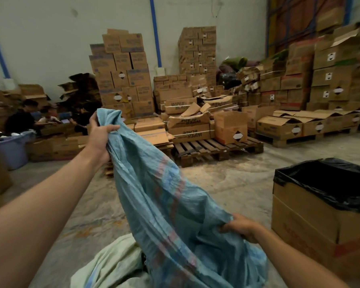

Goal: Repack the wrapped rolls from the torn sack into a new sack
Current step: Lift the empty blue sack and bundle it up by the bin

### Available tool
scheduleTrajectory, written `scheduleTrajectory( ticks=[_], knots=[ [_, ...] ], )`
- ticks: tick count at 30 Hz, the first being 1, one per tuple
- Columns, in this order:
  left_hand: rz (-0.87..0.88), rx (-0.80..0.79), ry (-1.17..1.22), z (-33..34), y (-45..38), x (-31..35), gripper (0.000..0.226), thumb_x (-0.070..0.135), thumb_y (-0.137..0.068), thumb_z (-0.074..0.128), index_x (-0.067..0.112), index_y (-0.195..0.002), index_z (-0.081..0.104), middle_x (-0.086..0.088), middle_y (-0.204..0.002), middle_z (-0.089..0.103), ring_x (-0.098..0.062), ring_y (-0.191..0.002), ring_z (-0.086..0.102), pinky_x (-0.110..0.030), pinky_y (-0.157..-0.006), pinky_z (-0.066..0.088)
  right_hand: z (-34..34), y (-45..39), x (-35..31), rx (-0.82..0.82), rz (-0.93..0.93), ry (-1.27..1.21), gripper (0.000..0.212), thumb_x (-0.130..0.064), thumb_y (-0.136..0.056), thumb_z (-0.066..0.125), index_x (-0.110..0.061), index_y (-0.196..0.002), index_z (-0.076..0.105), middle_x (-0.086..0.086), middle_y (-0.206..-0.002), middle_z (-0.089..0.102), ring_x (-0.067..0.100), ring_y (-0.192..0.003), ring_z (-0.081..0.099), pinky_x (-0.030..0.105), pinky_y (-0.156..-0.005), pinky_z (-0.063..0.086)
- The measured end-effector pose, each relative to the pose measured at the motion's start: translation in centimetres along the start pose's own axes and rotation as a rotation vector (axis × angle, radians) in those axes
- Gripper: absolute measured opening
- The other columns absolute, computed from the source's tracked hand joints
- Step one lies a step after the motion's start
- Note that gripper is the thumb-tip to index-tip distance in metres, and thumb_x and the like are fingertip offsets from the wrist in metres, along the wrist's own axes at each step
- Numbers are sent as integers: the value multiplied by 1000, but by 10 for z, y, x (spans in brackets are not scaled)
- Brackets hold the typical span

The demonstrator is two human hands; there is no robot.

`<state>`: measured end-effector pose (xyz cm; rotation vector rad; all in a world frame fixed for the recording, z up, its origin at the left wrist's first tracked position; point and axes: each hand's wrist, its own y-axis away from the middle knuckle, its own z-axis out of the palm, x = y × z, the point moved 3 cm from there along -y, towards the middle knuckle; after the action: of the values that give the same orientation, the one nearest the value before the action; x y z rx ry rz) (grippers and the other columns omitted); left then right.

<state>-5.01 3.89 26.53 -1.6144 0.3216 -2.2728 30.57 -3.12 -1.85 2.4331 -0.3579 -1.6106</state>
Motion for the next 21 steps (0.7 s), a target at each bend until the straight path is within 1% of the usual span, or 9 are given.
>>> scheduleTrajectory(
  ticks=[2, 4, 8, 10, 12, 14, 16, 19, 21],
  knots=[
    [-1, 8, -81, -3, 0, -2, 70, 3, -86, 63, 37, -139, 34, -12, -129, 55, -34, -111, 63, -54, -92, 53, -5, -2, -4, 50, -34, -204, 38, -12, -77, 81, -9, -113, 69, 13, -101, 75, 28, -90, 73, 45, -83, 59],
    [-11, 44, -121, -7, -4, -5, 69, 9, -90, 64, 38, -143, 30, -9, -133, 53, -31, -109, 62, -50, -89, 55, -20, -2, -7, 119, -67, -334, 38, -18, -76, 82, -10, -111, 69, 11, -98, 76, 29, -89, 73, 42, -80, 60],
    [-11, 216, -143, -23, -19, -8, 72, -6, -97, 39, 40, -149, 22, -5, -131, 48, -26, -105, 58, -41, -76, 52, -66, 13, -18, 88, -127, -77, 38, -18, -72, 87, -13, -104, 69, 7, -98, 75, 21, -86, 73, 29, -68, 58],
    [-13, 310, -98, -33, -26, -13, 76, -13, -94, 31, 38, -150, 22, -5, -134, 47, -25, -105, 56, -40, -80, 51, -98, 14, -20, 122, -86, 58, 36, -17, -72, 86, -7, -102, 70, 11, -99, 75, 21, -83, 73, 31, -69, 60],
    [-41, 367, -86, -41, -29, -22, 75, -12, -94, 31, 37, -151, 24, -7, -141, 46, -26, -113, 56, -42, -87, 52, -127, 14, -26, 244, -55, 103, 33, -18, -73, 85, -2, -99, 71, 17, -98, 74, 25, -81, 71, 38, -76, 60],
    [-52, 322, -297, -42, -32, -32, 79, -6, -96, 41, 42, -153, 15, -7, -149, 42, -29, -124, 53, -44, -96, 49, -151, 16, -37, 414, -2, 123, 42, -31, -71, 87, -1, -94, 69, 17, -94, 73, 27, -79, 69, 41, -77, 59],
    [-28, 164, -593, -38, -31, -38, 95, -6, -93, 51, 45, -153, -3, -5, -157, 29, -30, -132, 43, -42, -101, 44, -167, 25, -55, 446, 77, 162, 50, -41, -67, 88, -4, -92, 65, 15, -93, 70, 30, -83, 67, 44, -78, 58],
    [43, -107, -1105, -36, -31, -41, 113, -3, -87, 60, 48, -147, -21, -3, -164, 6, -35, -140, 34, -48, -102, 42, -184, 45, -81, 248, 175, -100, 42, -27, -74, 84, -6, -102, 61, 19, -102, 67, 35, -92, 65, 42, -71, 55],
    [140, -219, -1580, -36, -23, -38, 115, 8, -86, 65, 51, -144, -24, 3, -164, -8, -34, -136, 42, -45, -88, 50, -202, 50, -88, 230, 87, -298, 39, -11, -79, 78, -8, -112, 59, 19, -112, 64, 37, -102, 63, 45, -73, 54]
  ],
)
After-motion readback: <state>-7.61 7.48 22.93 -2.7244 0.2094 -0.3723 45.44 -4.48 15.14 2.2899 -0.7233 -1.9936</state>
